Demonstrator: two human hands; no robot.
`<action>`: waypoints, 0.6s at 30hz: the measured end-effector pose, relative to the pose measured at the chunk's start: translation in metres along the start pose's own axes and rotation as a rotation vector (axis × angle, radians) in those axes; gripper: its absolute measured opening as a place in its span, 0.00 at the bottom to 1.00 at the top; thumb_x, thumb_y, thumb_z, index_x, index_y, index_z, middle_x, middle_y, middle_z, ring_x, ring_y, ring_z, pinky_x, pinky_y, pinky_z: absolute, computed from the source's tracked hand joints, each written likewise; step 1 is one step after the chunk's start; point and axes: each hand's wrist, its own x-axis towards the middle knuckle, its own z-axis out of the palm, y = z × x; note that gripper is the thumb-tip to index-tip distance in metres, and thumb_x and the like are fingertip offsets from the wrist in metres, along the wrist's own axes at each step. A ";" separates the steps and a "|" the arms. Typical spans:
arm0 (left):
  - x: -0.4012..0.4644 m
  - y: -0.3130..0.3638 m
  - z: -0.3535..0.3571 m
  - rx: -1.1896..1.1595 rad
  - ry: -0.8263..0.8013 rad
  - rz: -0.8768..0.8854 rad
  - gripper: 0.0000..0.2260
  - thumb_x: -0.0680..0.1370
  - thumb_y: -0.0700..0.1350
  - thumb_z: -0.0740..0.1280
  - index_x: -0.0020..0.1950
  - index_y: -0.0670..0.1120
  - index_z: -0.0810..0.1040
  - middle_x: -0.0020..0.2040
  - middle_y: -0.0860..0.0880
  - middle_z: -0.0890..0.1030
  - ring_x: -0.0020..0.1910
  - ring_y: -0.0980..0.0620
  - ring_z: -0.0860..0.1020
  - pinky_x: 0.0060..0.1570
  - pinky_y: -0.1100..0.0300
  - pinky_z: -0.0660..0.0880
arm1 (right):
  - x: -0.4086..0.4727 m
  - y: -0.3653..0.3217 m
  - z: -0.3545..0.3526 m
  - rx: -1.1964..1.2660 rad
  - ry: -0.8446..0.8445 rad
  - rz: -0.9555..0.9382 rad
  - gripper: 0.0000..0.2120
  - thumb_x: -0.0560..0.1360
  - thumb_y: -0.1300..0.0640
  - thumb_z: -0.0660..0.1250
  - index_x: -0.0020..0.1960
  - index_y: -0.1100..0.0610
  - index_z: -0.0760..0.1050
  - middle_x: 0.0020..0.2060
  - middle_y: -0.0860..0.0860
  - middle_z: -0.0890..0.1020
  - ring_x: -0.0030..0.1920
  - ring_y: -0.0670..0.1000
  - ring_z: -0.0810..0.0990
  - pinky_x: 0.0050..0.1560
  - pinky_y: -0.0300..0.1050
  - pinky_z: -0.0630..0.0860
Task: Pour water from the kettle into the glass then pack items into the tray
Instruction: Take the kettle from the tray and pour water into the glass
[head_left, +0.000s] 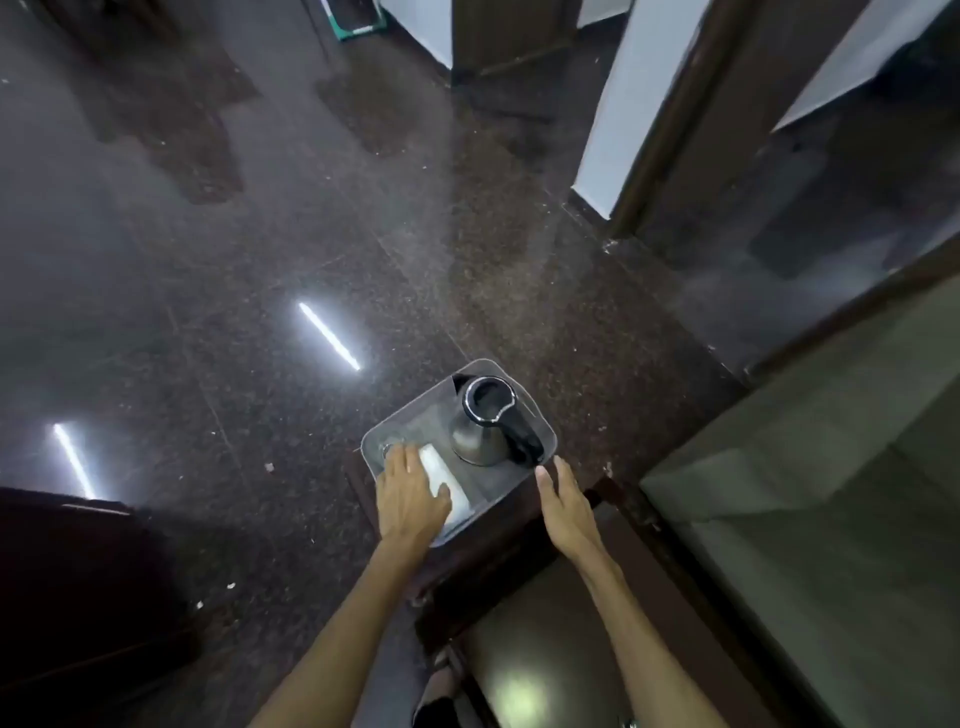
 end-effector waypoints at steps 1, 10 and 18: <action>0.017 -0.012 0.008 -0.010 -0.004 -0.052 0.35 0.73 0.50 0.73 0.76 0.37 0.67 0.75 0.38 0.69 0.75 0.37 0.69 0.68 0.43 0.72 | 0.017 0.004 0.006 0.034 0.009 -0.003 0.34 0.85 0.36 0.52 0.85 0.52 0.51 0.84 0.50 0.56 0.83 0.52 0.55 0.82 0.51 0.55; 0.110 -0.070 0.057 -0.046 -0.058 -0.255 0.46 0.76 0.56 0.75 0.82 0.37 0.54 0.81 0.37 0.59 0.80 0.38 0.61 0.73 0.42 0.67 | 0.108 0.041 0.035 0.360 -0.008 -0.113 0.16 0.84 0.41 0.62 0.67 0.47 0.76 0.64 0.45 0.82 0.67 0.47 0.78 0.72 0.54 0.73; 0.125 -0.086 0.072 -0.206 0.088 -0.264 0.36 0.65 0.49 0.80 0.69 0.38 0.73 0.62 0.35 0.75 0.61 0.34 0.72 0.60 0.41 0.74 | 0.132 0.034 0.043 0.610 0.060 -0.214 0.12 0.79 0.50 0.66 0.41 0.56 0.78 0.37 0.50 0.78 0.43 0.51 0.77 0.50 0.47 0.73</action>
